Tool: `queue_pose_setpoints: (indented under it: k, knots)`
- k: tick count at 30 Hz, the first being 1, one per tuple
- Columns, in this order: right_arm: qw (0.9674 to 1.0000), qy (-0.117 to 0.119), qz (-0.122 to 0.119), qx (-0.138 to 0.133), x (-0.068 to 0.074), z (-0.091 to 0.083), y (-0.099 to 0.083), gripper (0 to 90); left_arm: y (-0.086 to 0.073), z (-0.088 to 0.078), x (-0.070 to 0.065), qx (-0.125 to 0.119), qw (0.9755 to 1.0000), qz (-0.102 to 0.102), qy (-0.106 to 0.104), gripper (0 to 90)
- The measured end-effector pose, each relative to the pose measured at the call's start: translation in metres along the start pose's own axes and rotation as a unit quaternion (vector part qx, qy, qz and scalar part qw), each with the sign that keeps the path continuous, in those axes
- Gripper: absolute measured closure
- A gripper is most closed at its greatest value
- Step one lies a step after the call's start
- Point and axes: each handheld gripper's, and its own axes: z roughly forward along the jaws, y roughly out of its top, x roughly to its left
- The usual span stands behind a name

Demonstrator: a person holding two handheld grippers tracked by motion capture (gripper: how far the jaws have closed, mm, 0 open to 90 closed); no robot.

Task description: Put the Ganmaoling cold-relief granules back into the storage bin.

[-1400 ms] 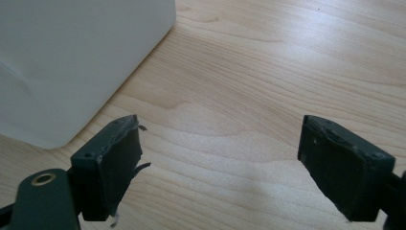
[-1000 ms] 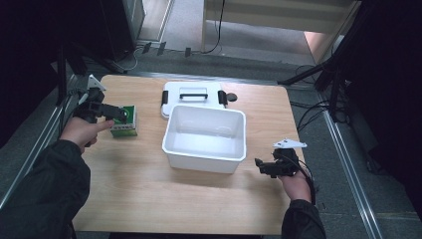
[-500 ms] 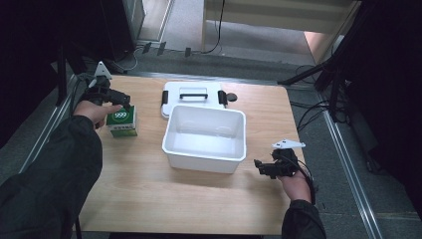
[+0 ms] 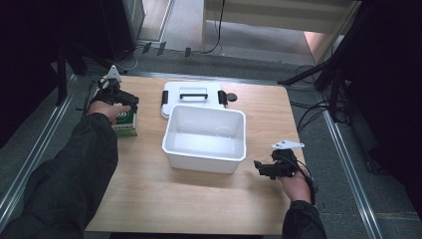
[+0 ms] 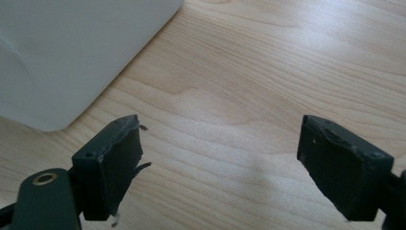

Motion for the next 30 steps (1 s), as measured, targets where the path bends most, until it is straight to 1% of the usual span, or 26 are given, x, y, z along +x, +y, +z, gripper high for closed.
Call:
queue_pose_setpoints:
  k: [1, 3, 5, 6, 7, 9, 10, 12, 15, 16, 18, 19, 20, 21, 22, 25, 28, 30]
  knots:
    - [1.0, 0.0, -0.002, 0.001, 0.0, 0.0, 0.0, 15.5, 0.0, 0.002, 0.001, 0.002, 1.0, -0.003, 0.003, 0.0]
    - [1.0, -0.001, -0.004, 0.0, 0.0, -0.001, -0.001, 15.5, -0.001, 0.007, 0.003, -0.002, 0.9999, -0.012, -0.002, 0.0]
    - [1.0, -0.001, -0.002, 0.002, 0.0, -0.002, -0.002, 15.6, -0.002, 0.01, 0.004, 0.0, 0.9999, -0.012, -0.006, 0.0]
    - [1.0, -0.002, -0.002, 0.001, -0.001, -0.002, -0.003, 15.5, -0.005, 0.016, 0.007, 0.005, 0.9997, -0.015, -0.017, 0.0]
    - [1.0, -0.003, -0.001, 0.001, -0.001, -0.002, -0.003, 15.6, -0.006, 0.02, 0.007, 0.006, 0.9996, -0.016, -0.022, 0.0]
    - [1.0, -0.004, 0.002, 0.002, -0.001, -0.003, -0.004, 15.6, -0.008, 0.024, 0.007, 0.009, 0.9996, -0.01, -0.023, 0.0]
    - [1.0, -0.004, 0.002, 0.002, -0.002, -0.003, -0.004, 15.6, -0.009, 0.026, 0.007, 0.009, 0.9996, -0.014, -0.025, 0.0]
    - [1.0, -0.004, 0.001, 0.002, -0.001, -0.003, -0.005, 15.6, -0.009, 0.028, 0.006, 0.01, 0.9996, -0.012, -0.022, 0.4]
    - [1.0, -0.005, 0.001, 0.002, -0.001, -0.004, -0.005, 15.6, -0.009, 0.027, 0.006, 0.009, 0.9998, -0.008, -0.017, 2.1]
    - [1.0, -0.005, 0.0, 0.002, -0.001, -0.004, -0.005, 15.6, -0.008, 0.027, 0.006, 0.011, 0.9998, -0.005, -0.017, 2.4]
    - [1.0, -0.006, 0.001, 0.002, -0.001, -0.004, -0.005, 15.6, -0.007, 0.026, 0.006, 0.022, 0.9996, -0.009, -0.012, 3.0]
    - [1.0, -0.006, 0.001, 0.002, -0.001, -0.004, -0.005, 15.6, -0.007, 0.026, 0.005, 0.022, 0.9997, -0.011, -0.011, 3.5]
    - [1.0, -0.006, 0.0, 0.002, -0.001, -0.004, -0.005, 15.6, -0.007, 0.026, 0.005, 0.023, 0.9997, -0.006, -0.007, 3.8]
    - [1.0, -0.006, 0.001, 0.003, -0.001, -0.004, -0.005, 15.7, -0.006, 0.026, 0.004, 0.023, 0.9997, -0.006, -0.006, 4.0]
    - [1.0, -0.005, 0.0, 0.003, -0.001, -0.004, -0.005, 15.8, -0.006, 0.025, 0.005, 0.029, 0.9996, 0.002, -0.007, 4.2]
    - [1.0, -0.005, -0.001, 0.002, -0.001, -0.003, -0.005, 15.8, -0.005, 0.025, 0.005, 0.029, 0.9994, 0.013, -0.008, 4.7]
    - [1.0, -0.004, 0.0, 0.002, -0.001, -0.003, -0.004, 15.8, -0.005, 0.022, 0.008, 0.035, 0.9991, 0.013, -0.019, 5.0]
    - [1.0, -0.004, 0.001, 0.003, -0.001, -0.003, -0.004, 15.8, -0.004, 0.019, 0.009, 0.031, 0.9993, 0.014, -0.015, 5.2]
